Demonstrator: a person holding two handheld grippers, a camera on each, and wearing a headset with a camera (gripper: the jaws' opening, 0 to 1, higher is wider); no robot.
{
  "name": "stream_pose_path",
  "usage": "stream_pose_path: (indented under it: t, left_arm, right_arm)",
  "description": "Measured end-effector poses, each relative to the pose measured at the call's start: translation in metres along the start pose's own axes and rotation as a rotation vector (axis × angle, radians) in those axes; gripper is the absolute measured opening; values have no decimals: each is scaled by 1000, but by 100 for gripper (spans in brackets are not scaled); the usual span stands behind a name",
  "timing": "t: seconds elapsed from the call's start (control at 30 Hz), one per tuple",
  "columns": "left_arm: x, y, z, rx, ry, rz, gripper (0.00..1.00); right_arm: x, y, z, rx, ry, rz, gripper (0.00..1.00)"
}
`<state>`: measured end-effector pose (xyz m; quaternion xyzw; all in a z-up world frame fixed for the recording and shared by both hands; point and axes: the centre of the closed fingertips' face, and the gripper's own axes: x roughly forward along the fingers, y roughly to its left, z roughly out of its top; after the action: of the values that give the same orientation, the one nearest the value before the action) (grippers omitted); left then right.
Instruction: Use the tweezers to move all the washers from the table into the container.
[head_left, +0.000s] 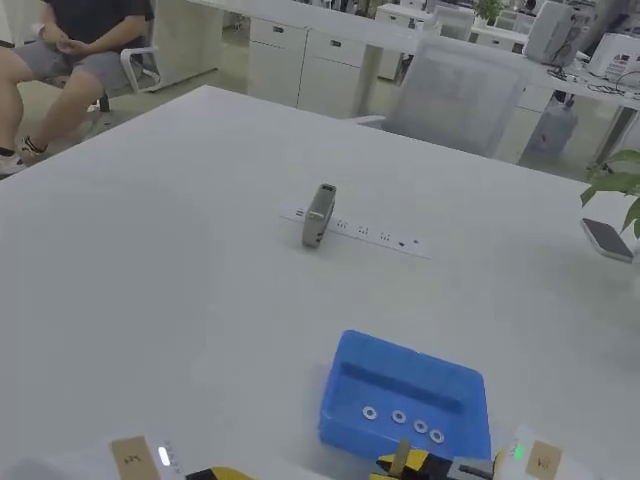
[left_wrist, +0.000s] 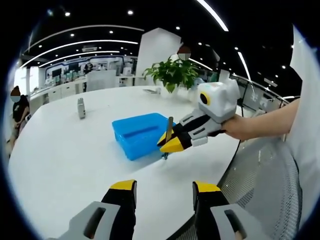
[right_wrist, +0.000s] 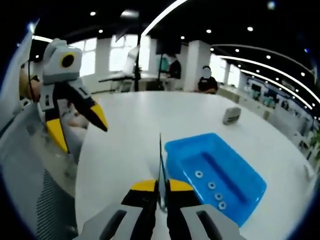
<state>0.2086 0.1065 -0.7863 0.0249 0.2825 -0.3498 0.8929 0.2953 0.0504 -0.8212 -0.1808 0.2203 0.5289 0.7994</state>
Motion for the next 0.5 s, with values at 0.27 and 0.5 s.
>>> stream_pose_path:
  t: [0.27, 0.5]
  left_arm:
    - [-1, 2, 1, -6, -10, 9, 44]
    - [-2, 3, 3, -27, -22, 8, 44]
  right_arm:
    - [-12, -1, 37, 292, -171, 81, 3]
    - [-15, -21, 70, 309, -254, 75, 3]
